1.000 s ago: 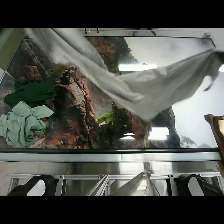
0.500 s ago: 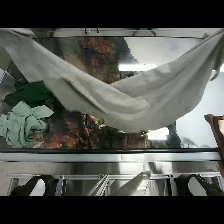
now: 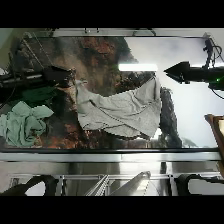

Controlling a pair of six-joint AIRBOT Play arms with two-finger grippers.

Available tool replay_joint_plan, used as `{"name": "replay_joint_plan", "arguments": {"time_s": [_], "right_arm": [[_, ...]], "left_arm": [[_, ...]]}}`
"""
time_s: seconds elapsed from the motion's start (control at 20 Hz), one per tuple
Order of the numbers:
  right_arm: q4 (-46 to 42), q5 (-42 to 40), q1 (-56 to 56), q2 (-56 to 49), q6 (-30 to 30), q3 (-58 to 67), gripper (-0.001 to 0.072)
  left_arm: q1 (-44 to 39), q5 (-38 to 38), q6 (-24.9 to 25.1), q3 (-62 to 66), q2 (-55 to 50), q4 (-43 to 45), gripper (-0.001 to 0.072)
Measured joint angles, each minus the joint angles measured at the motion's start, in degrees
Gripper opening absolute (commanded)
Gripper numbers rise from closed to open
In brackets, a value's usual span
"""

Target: Fold the shirts.

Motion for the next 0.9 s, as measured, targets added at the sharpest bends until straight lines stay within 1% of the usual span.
{"name": "replay_joint_plan", "arguments": {"time_s": [0.1,0.25,0.4,0.5,0.6,0.65,0.7,0.75,0.9], "right_arm": [[-0.5,3.8,-3.3,-1.5,1.5,0.0,0.0366],[-4.2,12.2,-8.0,-1.1,4.7,-2.4,0.0360],[-9.8,16.6,-9.9,2.4,6.7,-10.7,0.0361],[-11.9,16.9,-10.4,5.4,7.6,-18.4,0.0361],[-13.2,15.0,-10.7,8.5,8.1,-26.4,0.0364],[-13.5,13.3,-10.8,9.8,8.4,-30.4,0.0369],[-13.8,11.8,-10.8,10.7,8.4,-33.9,0.0372],[-14.0,10.2,-10.8,11.4,8.4,-37.3,0.0385],[-14.4,6.4,-10.8,12.4,7.8,-44.5,0.0385]], "left_arm": [[1.5,-3.4,-0.8,3.2,-4.8,0.1,0.0701],[5.5,-9.7,-4.0,6.7,-9.9,0.8,0.0700],[8.2,-13.6,-7.6,5.1,-12.4,6.3,0.0700],[8.8,-14.4,-9.6,1.7,-13.1,10.9,0.0699],[8.6,-14.1,-10.9,-2.1,-13.4,13.8,0.0698],[8.3,-13.6,-11.4,-4.2,-13.6,14.8,0.0686],[7.7,-12.8,-11.5,-6.3,-13.6,15.7,0.0638],[7.1,-11.9,-11.9,-8.1,-13.7,16.2,0.0641],[4.2,-8.9,-12.4,-12.5,-13.8,17.3,0.0641]]}}
